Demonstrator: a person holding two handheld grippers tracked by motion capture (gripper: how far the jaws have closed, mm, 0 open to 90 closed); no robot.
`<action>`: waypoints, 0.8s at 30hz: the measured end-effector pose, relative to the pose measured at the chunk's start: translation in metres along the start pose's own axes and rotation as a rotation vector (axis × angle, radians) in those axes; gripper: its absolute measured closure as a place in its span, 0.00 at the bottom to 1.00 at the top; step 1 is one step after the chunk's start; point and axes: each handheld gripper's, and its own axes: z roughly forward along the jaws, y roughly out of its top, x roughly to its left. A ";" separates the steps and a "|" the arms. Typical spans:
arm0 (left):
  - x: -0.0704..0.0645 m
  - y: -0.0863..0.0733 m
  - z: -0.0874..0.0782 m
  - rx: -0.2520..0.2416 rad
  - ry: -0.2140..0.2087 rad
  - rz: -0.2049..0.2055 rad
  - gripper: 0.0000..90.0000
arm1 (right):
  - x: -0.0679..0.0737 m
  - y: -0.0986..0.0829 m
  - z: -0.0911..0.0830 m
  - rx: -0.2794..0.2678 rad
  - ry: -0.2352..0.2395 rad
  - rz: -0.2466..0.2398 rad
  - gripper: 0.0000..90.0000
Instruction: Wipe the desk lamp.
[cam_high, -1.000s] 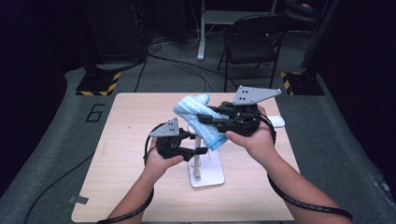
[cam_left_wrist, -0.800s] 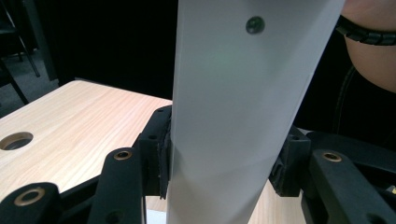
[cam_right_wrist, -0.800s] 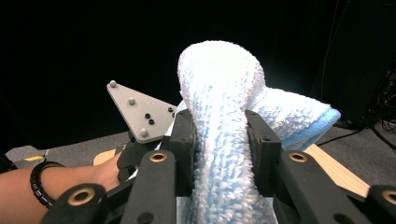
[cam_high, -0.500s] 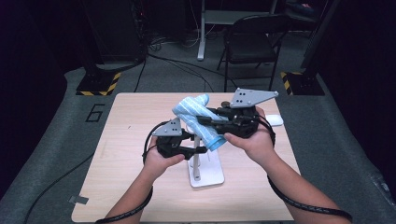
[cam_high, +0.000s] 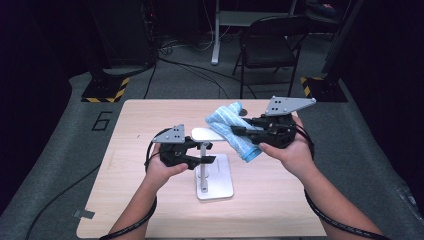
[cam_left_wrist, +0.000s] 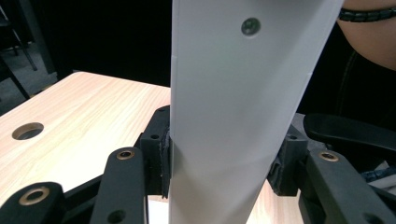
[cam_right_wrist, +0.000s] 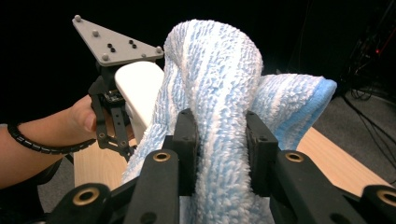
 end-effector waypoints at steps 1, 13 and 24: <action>0.000 0.000 0.000 0.000 -0.001 -0.001 0.57 | -0.002 0.000 -0.001 0.001 0.002 0.011 0.78; 0.001 -0.002 0.001 -0.017 -0.002 0.000 0.57 | 0.010 0.013 0.024 -0.021 0.059 0.009 0.79; -0.001 -0.004 0.001 -0.039 0.019 -0.008 0.57 | 0.027 0.028 0.048 -0.017 0.089 -0.017 0.78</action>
